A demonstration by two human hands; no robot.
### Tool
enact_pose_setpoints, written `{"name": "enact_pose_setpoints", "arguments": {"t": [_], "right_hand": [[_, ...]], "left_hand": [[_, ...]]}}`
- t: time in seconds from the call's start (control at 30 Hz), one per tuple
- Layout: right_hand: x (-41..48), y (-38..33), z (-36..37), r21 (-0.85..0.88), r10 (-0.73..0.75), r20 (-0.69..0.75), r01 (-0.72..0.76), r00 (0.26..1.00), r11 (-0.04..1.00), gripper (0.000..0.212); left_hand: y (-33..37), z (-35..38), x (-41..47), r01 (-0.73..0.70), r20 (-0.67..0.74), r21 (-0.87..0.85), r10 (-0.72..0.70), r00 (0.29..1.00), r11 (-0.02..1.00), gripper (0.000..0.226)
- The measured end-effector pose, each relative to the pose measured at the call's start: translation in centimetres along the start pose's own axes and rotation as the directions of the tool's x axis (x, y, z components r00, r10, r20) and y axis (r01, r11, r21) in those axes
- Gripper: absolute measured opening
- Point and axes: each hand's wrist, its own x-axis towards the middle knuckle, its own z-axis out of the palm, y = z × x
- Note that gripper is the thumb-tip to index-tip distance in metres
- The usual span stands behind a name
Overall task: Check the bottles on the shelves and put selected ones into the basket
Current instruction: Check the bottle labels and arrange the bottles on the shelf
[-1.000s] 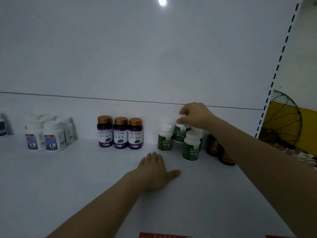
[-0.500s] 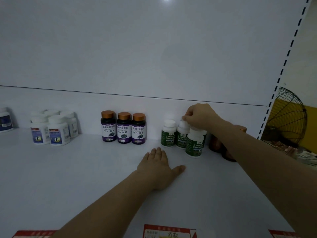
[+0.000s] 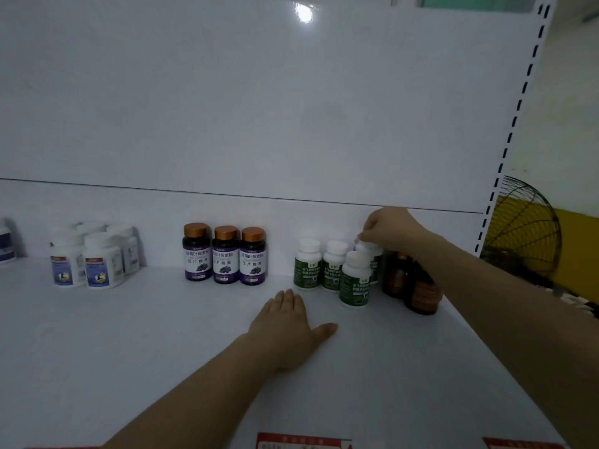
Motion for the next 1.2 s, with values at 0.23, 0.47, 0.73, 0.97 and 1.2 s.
{"name": "enact_pose_setpoints", "arguments": {"t": [0.23, 0.47, 0.73, 0.97, 1.2], "right_hand": [[-1.9, -1.6, -6.2, 0.136, -0.083, -0.298, 0.128, 0.951, 0.982, 0.026], [-5.0, -3.5, -8.8, 0.377, -0.04, -0.158, 0.098, 0.987, 0.921, 0.035], [-7.2, -3.4, -7.2, 0.461, -0.048, -0.089, 0.084, 0.995, 0.883, 0.041], [-8.5, -2.9, -6.1, 0.478, -0.074, -0.073, 0.1, 0.995, 0.872, 0.042], [-9.3, -2.6, -6.4, 0.496, -0.082, -0.07, 0.106, 0.994, 0.862, 0.041]], "left_hand": [[2.2, -3.6, 0.7, -0.112, -0.23, -0.443, 0.008, 0.973, 0.89, 0.042], [5.6, -7.1, 0.4, -0.176, -0.229, -0.802, -0.022, 0.973, 0.572, 0.044], [5.3, -5.8, -2.0, -0.183, -0.219, -0.919, -0.067, 0.973, 0.349, 0.023], [6.0, -5.1, -3.1, -0.15, -0.181, -0.949, -0.091, 0.979, 0.276, 0.022], [6.3, -5.2, -3.7, -0.158, -0.192, -0.935, -0.08, 0.978, 0.318, 0.023]]}}
